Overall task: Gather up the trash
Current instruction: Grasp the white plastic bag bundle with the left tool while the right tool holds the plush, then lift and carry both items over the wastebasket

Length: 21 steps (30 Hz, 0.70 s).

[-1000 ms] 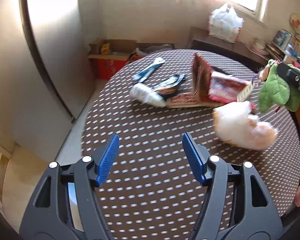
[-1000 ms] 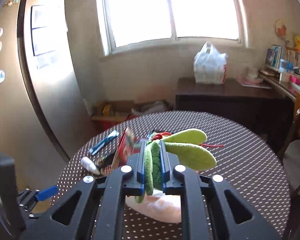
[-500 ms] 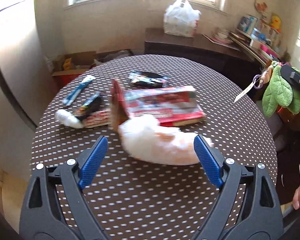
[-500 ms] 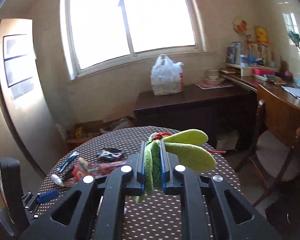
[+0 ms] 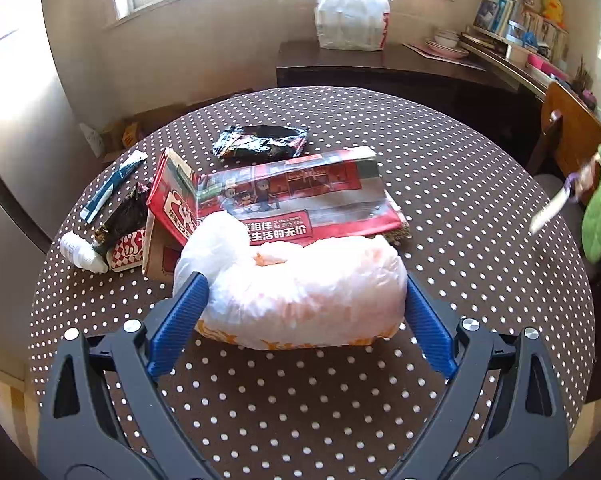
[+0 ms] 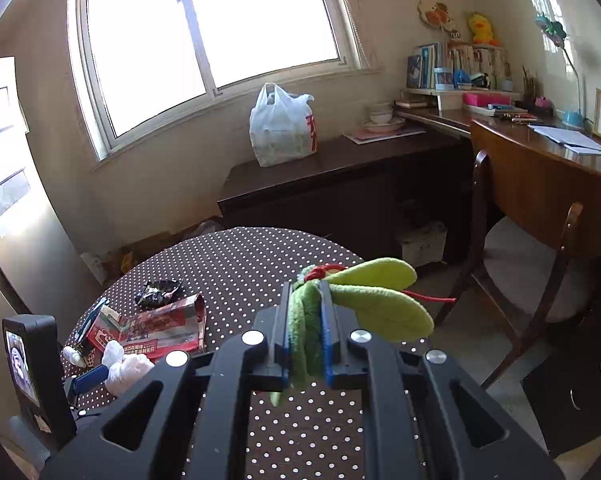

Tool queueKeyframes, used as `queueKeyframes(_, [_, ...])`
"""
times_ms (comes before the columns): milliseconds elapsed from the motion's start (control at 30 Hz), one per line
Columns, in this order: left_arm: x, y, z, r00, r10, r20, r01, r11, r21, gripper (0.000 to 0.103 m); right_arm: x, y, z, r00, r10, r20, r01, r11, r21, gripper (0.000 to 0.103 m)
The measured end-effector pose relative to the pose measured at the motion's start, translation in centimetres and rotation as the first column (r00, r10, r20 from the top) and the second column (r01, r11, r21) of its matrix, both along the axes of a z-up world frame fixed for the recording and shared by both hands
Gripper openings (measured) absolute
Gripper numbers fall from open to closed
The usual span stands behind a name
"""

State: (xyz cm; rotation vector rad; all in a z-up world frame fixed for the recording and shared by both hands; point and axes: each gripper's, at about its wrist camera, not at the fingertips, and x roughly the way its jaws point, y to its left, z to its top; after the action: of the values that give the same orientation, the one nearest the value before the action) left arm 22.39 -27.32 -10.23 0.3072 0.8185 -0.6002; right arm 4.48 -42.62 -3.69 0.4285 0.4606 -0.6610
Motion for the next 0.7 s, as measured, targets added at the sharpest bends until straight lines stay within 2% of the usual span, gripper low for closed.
queueKeyframes(33, [0.0,0.0,0.1,1.0,-0.005,0.003,0.005,1.0,-0.008,0.091,0.0,0.0,-0.1,1.0,0.002,0.0,-0.002,1.0,0.001,0.012])
queueKeyframes(167, [0.0,0.3,0.2,1.0,-0.011,0.012,0.011,1.0,-0.004,0.074,0.4,0.6,-0.2,1.0,0.022,0.001,-0.022,1.0,0.004,0.012])
queueKeyframes(267, [-0.2,1.0,0.7,1.0,-0.02,0.008,0.02,1.0,-0.02,0.069,0.7,1.1,-0.1,0.999,0.038,0.003,-0.038,0.999,0.001,0.012])
queueKeyframes(500, [-1.7,2.8,2.6,0.997,-0.029,0.068,0.032,0.999,-0.041,0.068,1.7,2.6,0.3,0.997,0.076,0.005,-0.076,0.997,-0.01,0.012])
queueKeyframes(700, [-2.4,5.9,4.4,0.991,0.037,0.126,-0.031,0.998,-0.047,0.068,3.1,5.0,0.7,0.989,0.145,0.01,-0.144,0.989,-0.018,0.012])
